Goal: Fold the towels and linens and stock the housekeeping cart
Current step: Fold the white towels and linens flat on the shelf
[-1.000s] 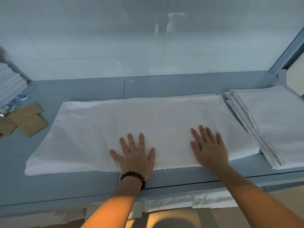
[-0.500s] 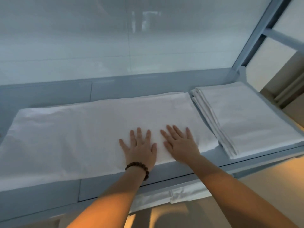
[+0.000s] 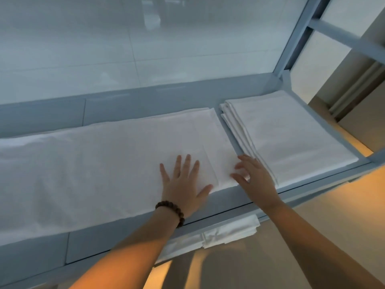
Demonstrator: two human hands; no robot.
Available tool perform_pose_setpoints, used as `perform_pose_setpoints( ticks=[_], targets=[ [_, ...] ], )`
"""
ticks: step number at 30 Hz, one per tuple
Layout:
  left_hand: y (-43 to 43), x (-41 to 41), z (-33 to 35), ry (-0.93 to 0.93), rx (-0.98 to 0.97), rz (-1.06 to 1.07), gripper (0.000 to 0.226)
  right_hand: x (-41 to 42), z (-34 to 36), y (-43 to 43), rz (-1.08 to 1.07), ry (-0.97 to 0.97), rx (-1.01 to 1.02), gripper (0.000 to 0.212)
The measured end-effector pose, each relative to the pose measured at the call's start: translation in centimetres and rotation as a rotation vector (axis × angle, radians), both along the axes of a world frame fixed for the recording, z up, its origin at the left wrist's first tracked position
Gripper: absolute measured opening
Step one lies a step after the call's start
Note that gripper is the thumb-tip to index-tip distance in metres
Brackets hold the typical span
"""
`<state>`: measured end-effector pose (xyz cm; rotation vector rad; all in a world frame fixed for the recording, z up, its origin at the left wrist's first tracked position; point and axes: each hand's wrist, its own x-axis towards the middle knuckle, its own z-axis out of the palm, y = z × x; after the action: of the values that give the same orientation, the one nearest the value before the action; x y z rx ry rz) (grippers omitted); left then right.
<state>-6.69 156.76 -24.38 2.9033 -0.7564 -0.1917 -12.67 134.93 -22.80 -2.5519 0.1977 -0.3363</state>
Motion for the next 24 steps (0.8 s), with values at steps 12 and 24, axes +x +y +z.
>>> perform_pose_setpoints(
  ticks=[12, 24],
  targets=[
    [-1.9, -1.0, -2.3, -0.125, 0.183, -0.173, 0.069, -0.8, -1.8, 2.1, -0.215, 0.108, 0.037, 0.019],
    [-1.9, -1.2, -2.4, -0.126, 0.175, -0.164, 0.066, -2.0, -1.3, 3.5, -0.293, -0.03, -0.112, 0.01]
  ],
)
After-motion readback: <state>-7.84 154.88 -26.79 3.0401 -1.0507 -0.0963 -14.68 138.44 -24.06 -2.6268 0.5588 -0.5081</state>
